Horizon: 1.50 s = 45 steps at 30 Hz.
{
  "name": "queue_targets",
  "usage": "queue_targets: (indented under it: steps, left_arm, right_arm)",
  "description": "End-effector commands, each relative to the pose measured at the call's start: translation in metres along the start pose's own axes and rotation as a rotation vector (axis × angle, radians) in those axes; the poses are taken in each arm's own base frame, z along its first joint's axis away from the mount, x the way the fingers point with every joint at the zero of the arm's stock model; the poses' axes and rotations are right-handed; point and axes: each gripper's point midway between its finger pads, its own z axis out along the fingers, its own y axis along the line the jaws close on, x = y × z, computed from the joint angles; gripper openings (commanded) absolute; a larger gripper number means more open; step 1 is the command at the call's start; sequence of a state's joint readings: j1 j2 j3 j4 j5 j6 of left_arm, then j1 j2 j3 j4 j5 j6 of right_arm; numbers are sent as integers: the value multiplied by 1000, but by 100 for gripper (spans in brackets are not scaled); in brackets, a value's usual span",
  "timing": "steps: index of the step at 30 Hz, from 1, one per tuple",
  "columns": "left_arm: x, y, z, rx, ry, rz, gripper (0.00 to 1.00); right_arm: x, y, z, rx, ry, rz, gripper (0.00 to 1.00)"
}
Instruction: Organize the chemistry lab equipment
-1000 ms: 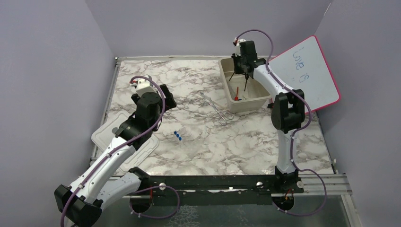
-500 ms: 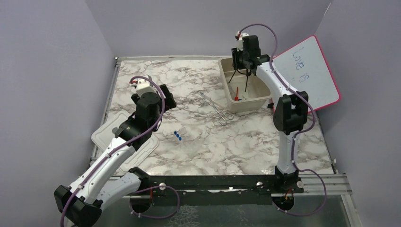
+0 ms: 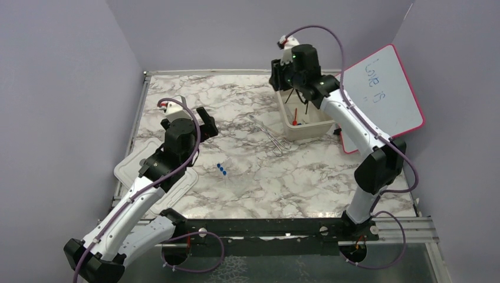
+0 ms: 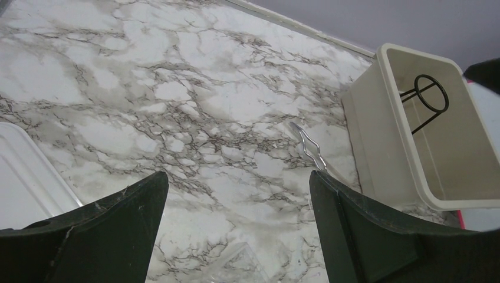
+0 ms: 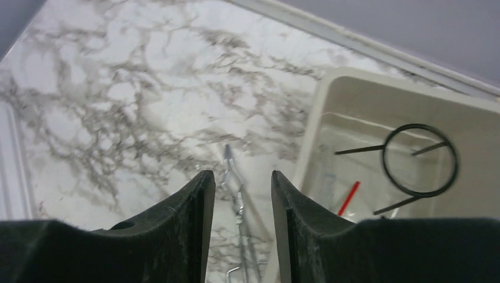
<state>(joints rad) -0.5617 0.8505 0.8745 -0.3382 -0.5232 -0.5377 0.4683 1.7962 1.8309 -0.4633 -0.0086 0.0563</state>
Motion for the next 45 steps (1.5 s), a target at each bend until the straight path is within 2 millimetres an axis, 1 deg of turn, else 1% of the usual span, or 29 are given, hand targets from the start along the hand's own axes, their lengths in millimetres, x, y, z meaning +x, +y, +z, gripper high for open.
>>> queue_targets:
  steps: [1, 2, 4, 6, 9, 12, 15, 16, 17, 18, 19, 20, 22, 24, 28, 30, 37, 41, 43, 45]
  left_arm:
    - [-1, -1, -6, 35, -3, -1, 92]
    - [0, -1, -8, 40, -1, 0, 92]
    - [4, 0, -9, 51, 11, 7, 92]
    - [9, -2, -12, 75, 25, 19, 92]
    - [17, -12, -15, 157, 51, 43, 92]
    - [24, -19, -18, 210, 74, 59, 92]
    - [27, -17, -18, 210, 77, 64, 92]
    - [28, -16, -19, 208, 76, 65, 92]
    - [27, -15, -19, 206, 73, 63, 92]
    - [28, -15, -19, 206, 73, 62, 92]
    - [27, -15, -19, 205, 73, 63, 92]
    - [26, -15, -19, 205, 73, 64, 92]
    - [25, -15, -19, 202, 72, 68, 92]
    - [24, -15, -19, 196, 67, 68, 92]
    - [25, -14, -18, 193, 72, 66, 92]
    - [26, -14, -17, 191, 76, 68, 92]
    - [29, -17, -13, 194, 96, 80, 92]
    - [29, -17, -12, 189, 98, 83, 92]
    - [29, -17, -11, 183, 98, 85, 92]
    - [29, -16, -10, 179, 96, 88, 92]
  right_arm:
    - [52, 54, 3, -51, 110, -55, 46]
    - [64, 65, 3, -71, 132, -65, 48]
    - [87, 78, 5, -100, 181, -71, 50]
    - [110, 84, 8, -104, 227, -82, 51]
    - [144, 87, 15, -77, 297, -113, 52]
    - [176, 83, 25, -22, 369, -150, 52]
    - [203, 68, 35, 83, 442, -169, 51]
    - [209, 62, 37, 131, 458, -157, 49]
    - [215, 60, 39, 154, 481, -150, 45]
    - [222, 59, 42, 165, 511, -154, 38]
    - [224, 59, 42, 169, 532, -150, 34]
    - [226, 58, 43, 178, 541, -148, 32]
    - [230, 58, 45, 177, 548, -148, 31]
    - [235, 58, 47, 181, 556, -155, 32]
    - [246, 52, 53, 201, 575, -185, 40]
    - [249, 51, 57, 200, 573, -199, 41]
    - [250, 49, 74, 147, 577, -204, 41]
    - [256, 45, 80, 135, 596, -204, 40]
    - [263, 50, 78, 96, 625, -189, 38]
    - [271, 59, 73, 38, 658, -168, 35]
